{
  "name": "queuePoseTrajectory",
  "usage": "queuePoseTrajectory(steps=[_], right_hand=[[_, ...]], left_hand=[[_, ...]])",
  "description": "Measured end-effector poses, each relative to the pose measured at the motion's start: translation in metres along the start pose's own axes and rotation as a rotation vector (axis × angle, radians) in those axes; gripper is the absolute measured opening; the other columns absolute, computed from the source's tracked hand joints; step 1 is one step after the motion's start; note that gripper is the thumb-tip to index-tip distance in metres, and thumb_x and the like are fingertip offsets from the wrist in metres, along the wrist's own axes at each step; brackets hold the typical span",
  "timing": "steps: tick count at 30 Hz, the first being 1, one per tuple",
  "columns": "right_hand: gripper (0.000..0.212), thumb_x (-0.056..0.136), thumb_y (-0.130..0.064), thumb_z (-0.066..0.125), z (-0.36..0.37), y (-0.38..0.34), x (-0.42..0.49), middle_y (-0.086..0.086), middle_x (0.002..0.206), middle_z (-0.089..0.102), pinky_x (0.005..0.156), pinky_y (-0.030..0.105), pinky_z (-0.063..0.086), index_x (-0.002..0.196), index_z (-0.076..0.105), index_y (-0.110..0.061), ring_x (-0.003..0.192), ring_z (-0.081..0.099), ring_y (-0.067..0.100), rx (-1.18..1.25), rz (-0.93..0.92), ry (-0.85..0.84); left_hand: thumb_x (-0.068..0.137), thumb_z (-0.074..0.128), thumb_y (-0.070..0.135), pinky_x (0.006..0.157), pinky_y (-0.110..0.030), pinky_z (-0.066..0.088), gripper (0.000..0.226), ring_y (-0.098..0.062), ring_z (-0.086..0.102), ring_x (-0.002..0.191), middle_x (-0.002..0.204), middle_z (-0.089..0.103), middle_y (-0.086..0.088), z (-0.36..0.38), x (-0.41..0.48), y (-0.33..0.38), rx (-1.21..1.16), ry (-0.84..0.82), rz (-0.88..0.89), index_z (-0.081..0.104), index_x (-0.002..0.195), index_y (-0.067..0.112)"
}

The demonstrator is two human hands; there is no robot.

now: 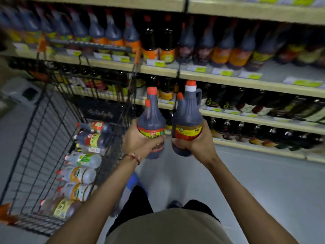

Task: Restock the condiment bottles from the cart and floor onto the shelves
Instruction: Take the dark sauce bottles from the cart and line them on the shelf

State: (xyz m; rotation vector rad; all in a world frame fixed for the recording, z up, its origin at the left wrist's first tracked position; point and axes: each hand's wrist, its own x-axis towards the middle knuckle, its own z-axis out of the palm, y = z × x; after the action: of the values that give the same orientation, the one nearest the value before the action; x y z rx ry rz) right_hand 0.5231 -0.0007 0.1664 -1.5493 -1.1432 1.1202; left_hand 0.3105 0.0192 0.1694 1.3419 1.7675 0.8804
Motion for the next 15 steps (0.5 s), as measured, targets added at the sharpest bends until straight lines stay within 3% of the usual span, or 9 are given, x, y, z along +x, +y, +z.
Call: queuePoseTrajectory(steps=[4,10,12,15], right_hand=[[0.089,0.056,-0.015,0.103,-0.06,0.005,-0.017,-0.01,0.115,0.067,0.075,0.019,0.058,0.127,0.05,-0.023,0.099,0.069,0.003,0.002,0.002,0.15],[0.086,0.055,-0.018,0.103,-0.13,0.012,-0.022,-0.005,0.112,0.071,0.077,0.024,0.059,0.125,0.054,-0.022,0.097,0.071,0.009,0.03,0.05,0.327],[0.085,0.054,-0.018,0.103,-0.148,0.013,-0.018,-0.007,0.11,0.071,0.074,0.019,0.057,0.123,0.054,-0.021,0.093,0.071,0.005,0.041,0.06,0.386],[0.084,0.055,-0.017,0.103,-0.176,0.018,-0.007,-0.004,0.111,0.072,0.076,0.025,0.059,0.123,0.055,-0.021,0.095,0.072,0.01,0.054,0.072,0.468]], left_hand=[[0.059,0.098,0.027,0.076,-0.024,0.047,0.064,-0.013,0.063,0.096,0.098,0.061,0.022,0.045,-0.008,0.044,0.033,-0.088,0.093,0.051,0.101,0.041],[0.031,0.085,0.065,0.085,-0.041,0.06,0.102,-0.017,0.07,0.099,0.113,0.072,0.006,0.109,-0.006,0.094,0.037,-0.196,0.143,0.059,0.121,0.026],[0.031,0.083,0.07,0.085,-0.04,0.06,0.104,-0.018,0.07,0.099,0.113,0.072,0.006,0.129,-0.002,0.11,0.056,-0.242,0.181,0.06,0.122,0.026],[0.034,0.083,0.074,0.085,-0.04,0.061,0.104,-0.018,0.071,0.1,0.116,0.073,0.006,0.161,0.009,0.132,0.095,-0.303,0.232,0.06,0.125,0.028]])
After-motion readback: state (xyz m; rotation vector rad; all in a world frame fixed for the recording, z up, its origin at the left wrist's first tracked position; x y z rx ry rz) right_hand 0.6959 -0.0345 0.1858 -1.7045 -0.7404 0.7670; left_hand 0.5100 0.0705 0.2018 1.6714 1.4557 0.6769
